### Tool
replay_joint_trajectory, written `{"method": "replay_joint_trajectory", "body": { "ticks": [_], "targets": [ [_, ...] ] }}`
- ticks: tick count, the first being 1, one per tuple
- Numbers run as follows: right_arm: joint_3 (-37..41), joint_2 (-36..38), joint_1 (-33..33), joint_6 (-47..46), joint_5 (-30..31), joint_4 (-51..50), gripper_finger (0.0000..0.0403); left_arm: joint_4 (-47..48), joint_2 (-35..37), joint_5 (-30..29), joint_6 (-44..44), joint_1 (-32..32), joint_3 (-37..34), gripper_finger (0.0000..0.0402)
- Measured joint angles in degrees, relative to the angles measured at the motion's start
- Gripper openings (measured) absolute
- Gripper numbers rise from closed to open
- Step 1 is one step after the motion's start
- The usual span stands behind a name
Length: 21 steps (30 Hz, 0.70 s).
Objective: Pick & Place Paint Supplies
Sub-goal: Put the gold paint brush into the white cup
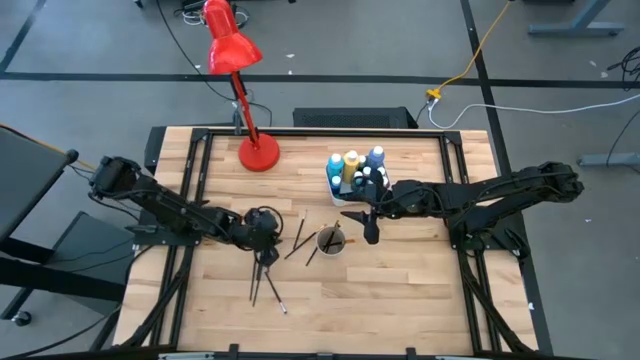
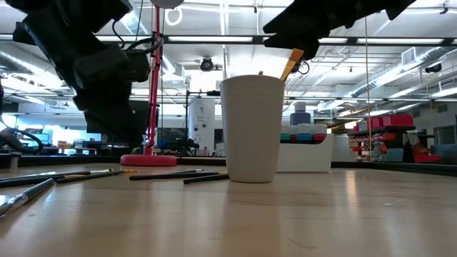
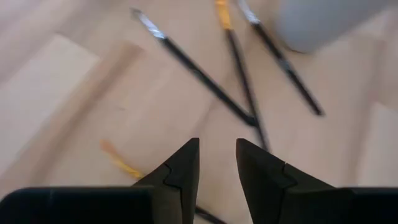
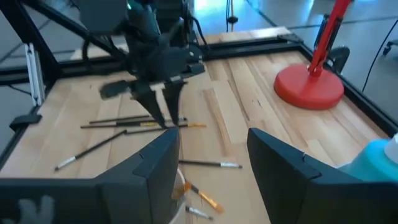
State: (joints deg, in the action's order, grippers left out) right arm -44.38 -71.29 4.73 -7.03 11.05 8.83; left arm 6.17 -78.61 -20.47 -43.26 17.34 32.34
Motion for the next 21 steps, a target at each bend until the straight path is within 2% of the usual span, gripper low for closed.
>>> {"method": "replay_joint_trajectory", "body": {
  "ticks": [6,13,21],
  "targets": [
    [0.0,0.0,0.0,0.6,0.4,1.7,0.0194,4.6,0.0,-3.7,0.7,-4.2,0.6,0.0146],
    [0.0,0.0,0.0,0.6,0.5,2.3,0.0194,5.6,-0.2,-2.1,1.9,-10.2,0.5,0.0188],
    [0.0,0.0,0.0,0.1,0.5,1.8,0.0194,5.5,-0.2,0.3,-0.9,-11.2,-1.9,0.0188]
  ]
}}
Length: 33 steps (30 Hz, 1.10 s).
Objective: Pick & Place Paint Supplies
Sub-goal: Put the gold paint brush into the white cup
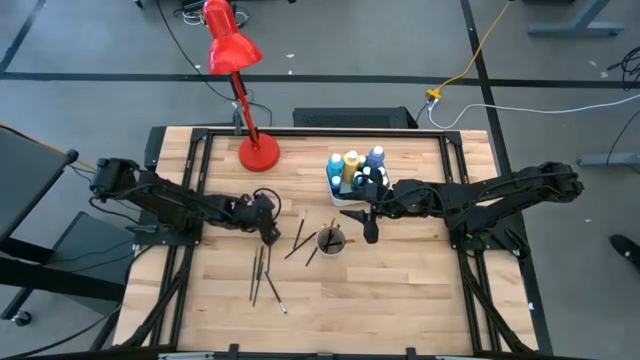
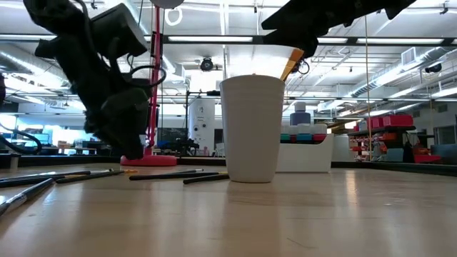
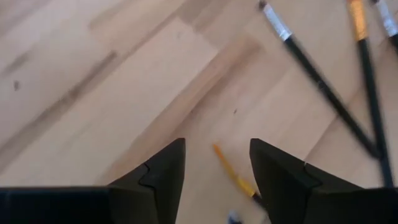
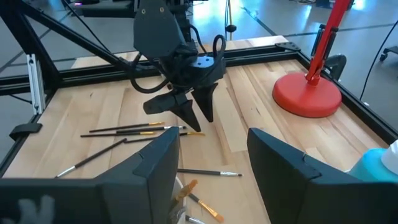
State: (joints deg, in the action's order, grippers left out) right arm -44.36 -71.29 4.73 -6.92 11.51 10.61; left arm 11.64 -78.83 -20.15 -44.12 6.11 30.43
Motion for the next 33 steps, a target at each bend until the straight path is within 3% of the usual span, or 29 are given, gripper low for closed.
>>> {"method": "replay_joint_trajectory", "body": {
  "ticks": [6,13,33],
  "targets": [
    [0.0,0.0,0.0,-0.1,0.0,0.0,0.0194,-0.7,0.0,-0.8,-0.7,0.0,-2.2,0.0186],
    [0.0,0.0,0.0,-0.1,0.0,0.0,0.0194,-7.6,0.0,-1.2,-1.8,0.0,-5.5,0.0185],
    [0.0,0.0,0.0,0.3,0.0,0.0,0.0194,-9.5,-0.1,-2.2,-0.2,0.6,-5.6,0.0176]
  ]
}}
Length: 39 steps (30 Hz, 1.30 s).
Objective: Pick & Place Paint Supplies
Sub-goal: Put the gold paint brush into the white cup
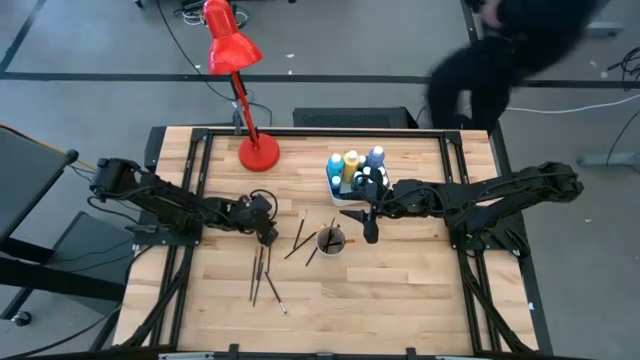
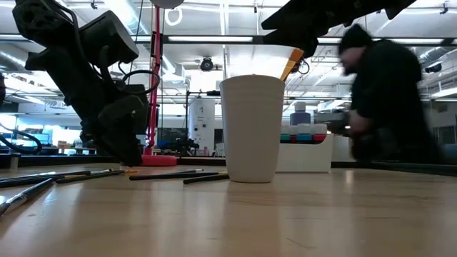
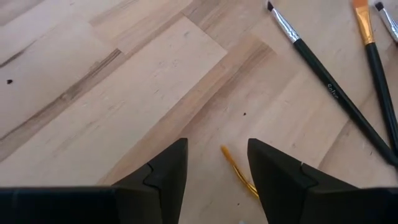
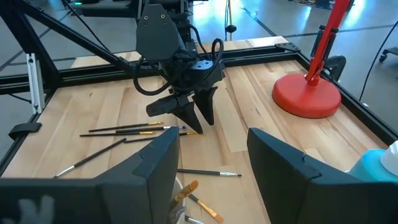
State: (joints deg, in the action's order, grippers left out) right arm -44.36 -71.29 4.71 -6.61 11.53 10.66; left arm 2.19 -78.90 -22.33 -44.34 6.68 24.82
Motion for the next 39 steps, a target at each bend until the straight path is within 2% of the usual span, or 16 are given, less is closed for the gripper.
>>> {"method": "replay_joint_trajectory", "body": {
  "ticks": [8,13,16,22,24,36,39],
  "targets": [
    [0.0,0.0,0.0,0.0,0.0,0.0,0.0194,-1.9,-7.4,-3.8,1.3,1.7,0.4,0.0176],
    [0.0,0.0,0.0,0.0,0.0,0.0,0.0194,-1.7,-8.4,-5.0,1.3,2.6,0.4,0.0165],
    [0.0,0.0,0.0,0.0,0.0,0.0,0.0194,-1.4,-7.8,-3.9,2.5,3.1,0.4,0.0131],
    [0.0,0.0,0.0,0.0,0.0,0.0,0.0194,0.3,-8.0,-0.9,2.9,3.0,2.5,0.0031],
    [0.0,0.0,0.0,0.0,0.0,0.0,0.0194,0.8,-8.0,-1.0,3.4,3.1,3.8,0.0009],
    [0.0,0.0,0.0,0.0,0.0,0.0,0.0194,13.3,-7.0,-7.1,14.8,3.2,20.7,0.0004],
    [0.0,0.0,0.0,0.0,0.0,0.0,0.0194,17.9,-7.0,-4.5,16.6,3.2,23.9,0.0007]
  ]
}}
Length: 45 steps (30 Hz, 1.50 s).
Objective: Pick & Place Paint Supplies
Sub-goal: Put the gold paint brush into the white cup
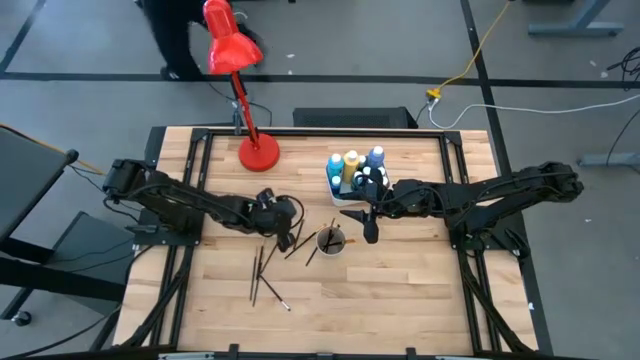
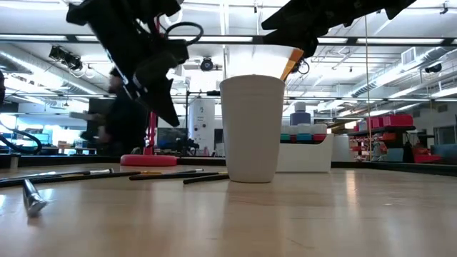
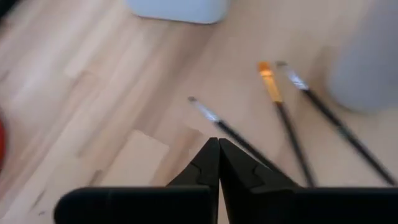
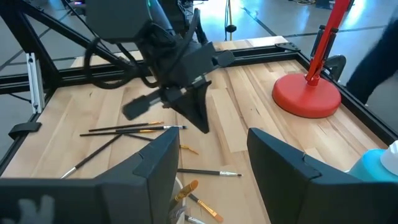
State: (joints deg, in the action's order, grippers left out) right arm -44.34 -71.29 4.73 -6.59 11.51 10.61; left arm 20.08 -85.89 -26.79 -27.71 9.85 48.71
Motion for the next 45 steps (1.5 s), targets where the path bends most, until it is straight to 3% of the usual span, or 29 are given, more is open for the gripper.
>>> {"method": "replay_joint_trajectory", "body": {
  "ticks": [5,11,15,22,28,34,40,45],
  "targets": [
    [0.0,0.0,0.0,0.0,0.0,-0.4,0.0194,0.8,-0.6,5.8,0.1,0.0,0.6,0.0038],
    [0.0,0.0,0.0,0.0,0.0,-0.4,0.0194,5.7,-2.8,6.5,0.1,-0.3,0.2,0.0092],
    [0.0,0.0,0.0,0.0,0.0,-0.4,0.0194,-0.9,-5.8,9.6,-0.4,-0.7,-1.7,0.0126],
    [0.0,0.0,0.0,0.0,0.0,-0.9,0.0194,-1.4,-12.4,7.7,-3.2,-0.8,-2.0,0.0145],
    [0.0,0.0,0.0,0.0,0.0,-0.3,0.0194,-2.0,-13.2,7.9,-3.1,-0.8,-2.1,0.0113],
    [0.0,0.0,0.0,-0.1,0.0,0.0,0.0194,-2.1,-12.9,8.9,-3.5,-0.9,-2.1,0.0013],
    [0.0,0.0,0.0,-0.2,0.0,0.0,0.0194,-1.7,-11.5,8.4,-3.3,-0.9,-1.4,0.0005],
    [0.0,0.0,0.0,-0.2,0.0,-0.3,0.0194,-1.3,-7.4,3.1,-1.2,-0.6,1.0,0.0004]
  ]
}}
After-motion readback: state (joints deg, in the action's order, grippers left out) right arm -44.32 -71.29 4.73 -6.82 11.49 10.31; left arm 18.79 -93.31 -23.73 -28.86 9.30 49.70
